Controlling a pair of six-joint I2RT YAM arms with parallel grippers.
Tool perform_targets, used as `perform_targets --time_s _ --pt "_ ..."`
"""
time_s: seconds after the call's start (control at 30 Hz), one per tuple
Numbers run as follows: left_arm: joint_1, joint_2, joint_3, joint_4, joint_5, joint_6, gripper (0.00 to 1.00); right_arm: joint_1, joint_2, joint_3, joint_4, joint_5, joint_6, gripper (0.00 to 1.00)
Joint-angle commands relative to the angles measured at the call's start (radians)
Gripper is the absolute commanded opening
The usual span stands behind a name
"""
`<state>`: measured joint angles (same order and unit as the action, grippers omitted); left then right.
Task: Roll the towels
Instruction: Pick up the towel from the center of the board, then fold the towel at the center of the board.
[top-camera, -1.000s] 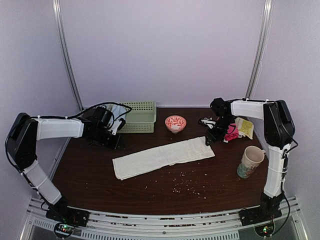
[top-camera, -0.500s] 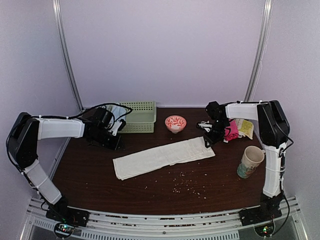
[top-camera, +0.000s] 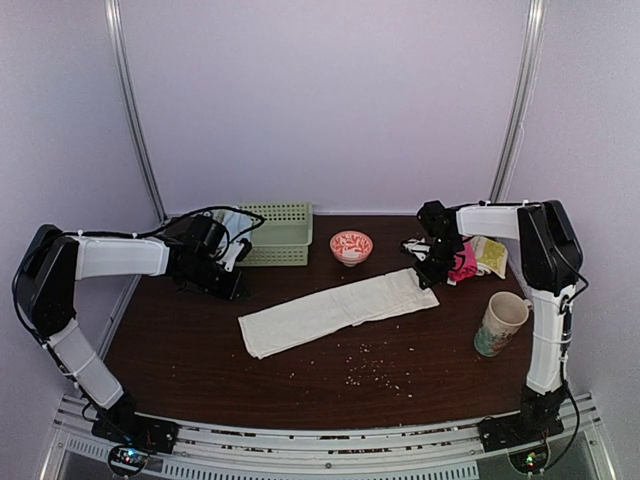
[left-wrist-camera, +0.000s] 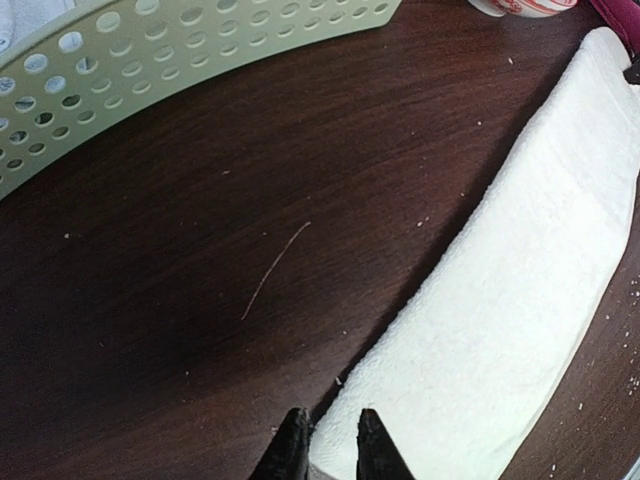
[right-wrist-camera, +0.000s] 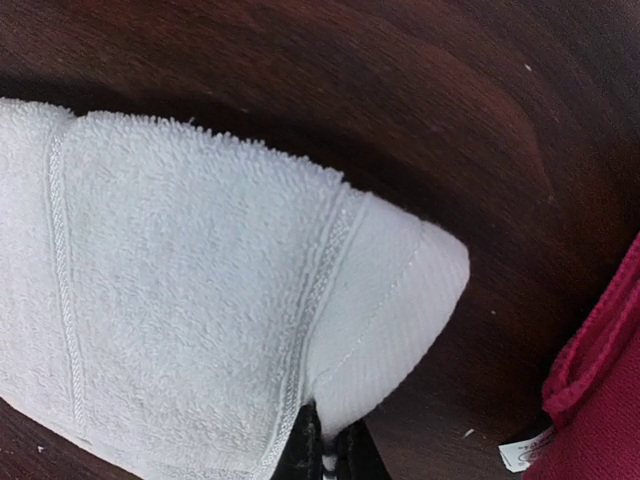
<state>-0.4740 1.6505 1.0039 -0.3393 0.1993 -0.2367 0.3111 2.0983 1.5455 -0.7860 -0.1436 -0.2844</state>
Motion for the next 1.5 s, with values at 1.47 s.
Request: perform_targets --time_s 1.47 --pt "-0.055 -0.004 -0.22 0.112 0.121 -0.173 0.1 0.326 0.096 0.412 -0.236 -0.826 0.177 0.0"
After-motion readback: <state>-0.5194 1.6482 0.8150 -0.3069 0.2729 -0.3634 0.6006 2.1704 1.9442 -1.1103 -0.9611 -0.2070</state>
